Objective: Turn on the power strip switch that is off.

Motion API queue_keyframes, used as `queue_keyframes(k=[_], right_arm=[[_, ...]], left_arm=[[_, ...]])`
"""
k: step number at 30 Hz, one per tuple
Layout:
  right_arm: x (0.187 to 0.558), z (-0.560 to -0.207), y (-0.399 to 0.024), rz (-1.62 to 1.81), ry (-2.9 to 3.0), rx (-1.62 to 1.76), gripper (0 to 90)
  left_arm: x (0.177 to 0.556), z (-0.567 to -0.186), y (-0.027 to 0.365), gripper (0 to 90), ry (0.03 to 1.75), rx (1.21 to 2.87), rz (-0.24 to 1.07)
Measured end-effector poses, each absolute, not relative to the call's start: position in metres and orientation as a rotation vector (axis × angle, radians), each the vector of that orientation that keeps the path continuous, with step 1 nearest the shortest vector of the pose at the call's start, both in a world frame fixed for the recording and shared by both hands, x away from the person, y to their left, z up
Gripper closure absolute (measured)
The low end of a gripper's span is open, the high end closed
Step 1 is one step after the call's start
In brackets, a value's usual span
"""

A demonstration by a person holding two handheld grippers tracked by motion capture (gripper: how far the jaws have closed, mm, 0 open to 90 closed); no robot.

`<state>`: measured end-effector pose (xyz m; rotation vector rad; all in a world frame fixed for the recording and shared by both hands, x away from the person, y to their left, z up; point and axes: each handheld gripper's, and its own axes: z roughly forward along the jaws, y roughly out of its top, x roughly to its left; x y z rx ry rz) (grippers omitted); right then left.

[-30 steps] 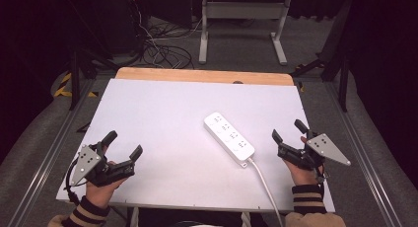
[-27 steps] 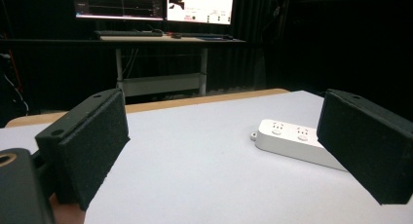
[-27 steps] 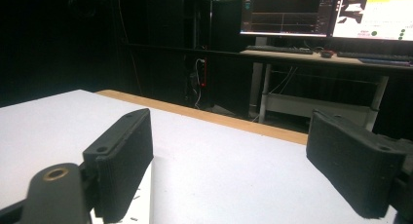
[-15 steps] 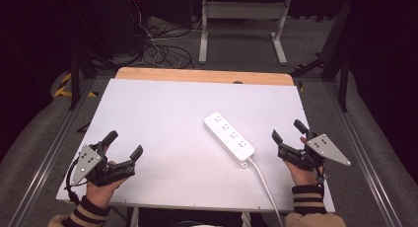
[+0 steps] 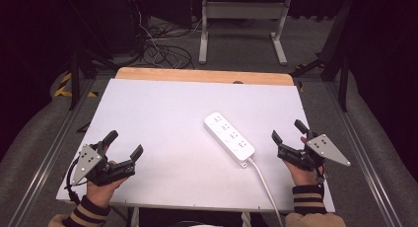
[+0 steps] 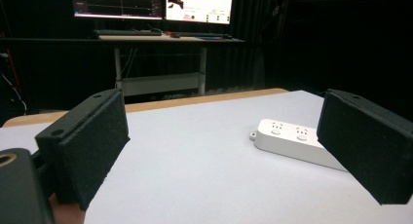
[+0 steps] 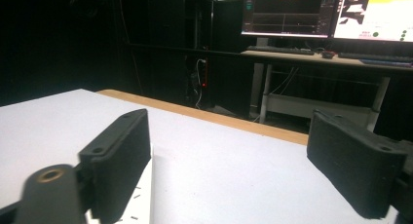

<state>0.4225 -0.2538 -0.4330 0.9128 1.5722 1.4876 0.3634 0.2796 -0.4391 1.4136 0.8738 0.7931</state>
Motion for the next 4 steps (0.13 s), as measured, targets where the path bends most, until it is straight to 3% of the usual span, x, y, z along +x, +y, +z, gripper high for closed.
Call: queue_keyframes(k=[4], right_arm=[[0.4229, -0.4332, -0.2538, 1.488, 1.564, 0.905, 12.7]], left_arm=[[0.3643, -0.4389, 0.2795, 5.2, 0.874, 1.413, 0.792]])
